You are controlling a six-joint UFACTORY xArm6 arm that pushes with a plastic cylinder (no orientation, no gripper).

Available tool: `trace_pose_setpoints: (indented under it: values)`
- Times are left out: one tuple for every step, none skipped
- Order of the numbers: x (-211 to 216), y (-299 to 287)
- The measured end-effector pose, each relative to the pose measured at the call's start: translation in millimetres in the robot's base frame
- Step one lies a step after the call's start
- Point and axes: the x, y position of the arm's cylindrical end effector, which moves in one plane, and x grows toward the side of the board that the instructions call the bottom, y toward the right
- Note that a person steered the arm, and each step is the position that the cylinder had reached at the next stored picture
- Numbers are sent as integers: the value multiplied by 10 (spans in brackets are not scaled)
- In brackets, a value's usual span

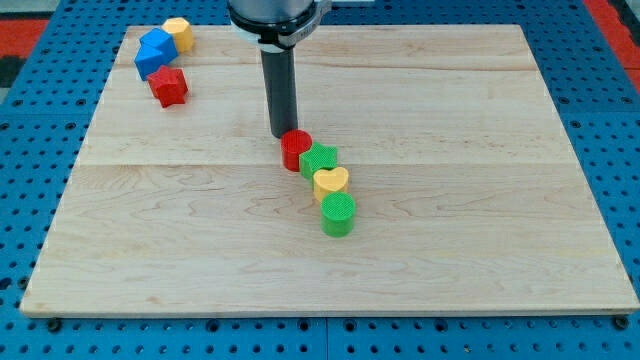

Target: Move the yellow hexagon to the top center of the board

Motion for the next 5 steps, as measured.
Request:
trace_pose_setpoints:
  values:
    - [93, -413]
    - [96, -916]
    - [88, -1304]
    - [52, -1598]
    - [-237, -1823]
